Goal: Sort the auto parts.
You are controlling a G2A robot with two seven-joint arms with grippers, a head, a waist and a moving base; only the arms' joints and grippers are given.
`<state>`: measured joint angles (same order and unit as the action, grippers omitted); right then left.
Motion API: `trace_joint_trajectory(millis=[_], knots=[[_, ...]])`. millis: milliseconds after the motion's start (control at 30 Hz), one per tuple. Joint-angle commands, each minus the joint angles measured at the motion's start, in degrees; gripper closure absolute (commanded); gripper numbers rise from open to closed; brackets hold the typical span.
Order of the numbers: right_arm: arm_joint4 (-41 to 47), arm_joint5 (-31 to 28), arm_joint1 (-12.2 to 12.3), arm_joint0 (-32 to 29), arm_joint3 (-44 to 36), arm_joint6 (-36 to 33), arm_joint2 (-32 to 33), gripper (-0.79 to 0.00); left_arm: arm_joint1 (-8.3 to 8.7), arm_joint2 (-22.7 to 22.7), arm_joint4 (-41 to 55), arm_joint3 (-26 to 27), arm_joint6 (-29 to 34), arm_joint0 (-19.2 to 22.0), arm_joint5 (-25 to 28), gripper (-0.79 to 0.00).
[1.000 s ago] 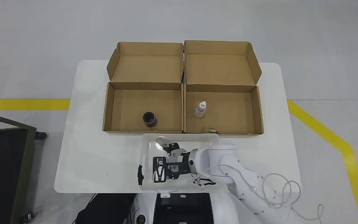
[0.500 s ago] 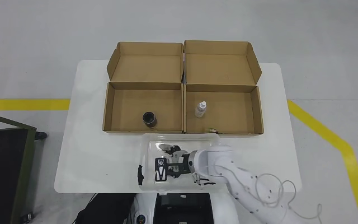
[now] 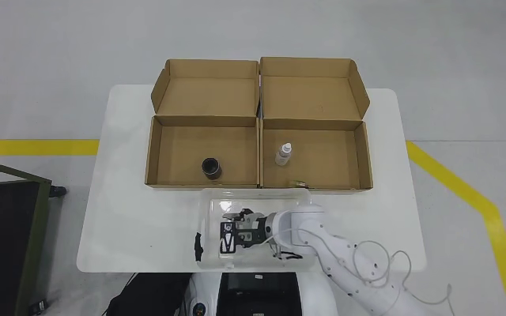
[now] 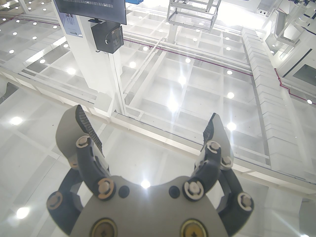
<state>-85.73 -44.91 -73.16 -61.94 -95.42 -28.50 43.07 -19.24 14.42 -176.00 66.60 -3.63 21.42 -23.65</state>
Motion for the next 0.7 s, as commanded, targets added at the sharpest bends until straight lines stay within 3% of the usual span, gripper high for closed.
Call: trace_joint_trajectory(millis=[0, 167, 667], knots=[[0.1, 0.2, -0.1, 0.3, 0.5, 0.4, -0.1, -0.326, 0.00, 0.0, 0.0, 0.0, 0.0, 0.0, 0.0, -0.785], [0.2, 0.4, -0.2, 0.8, 1.5, 1.0, -0.2, -0.006, 0.00, 0.0, 0.0, 0.0, 0.0, 0.0, 0.0, -0.785], [0.0, 0.0, 0.1, 0.4, -0.6, -0.7, 0.0, 0.000, 0.00, 0.0, 0.0, 0.0, 0.0, 0.0, 0.0, -0.785]])
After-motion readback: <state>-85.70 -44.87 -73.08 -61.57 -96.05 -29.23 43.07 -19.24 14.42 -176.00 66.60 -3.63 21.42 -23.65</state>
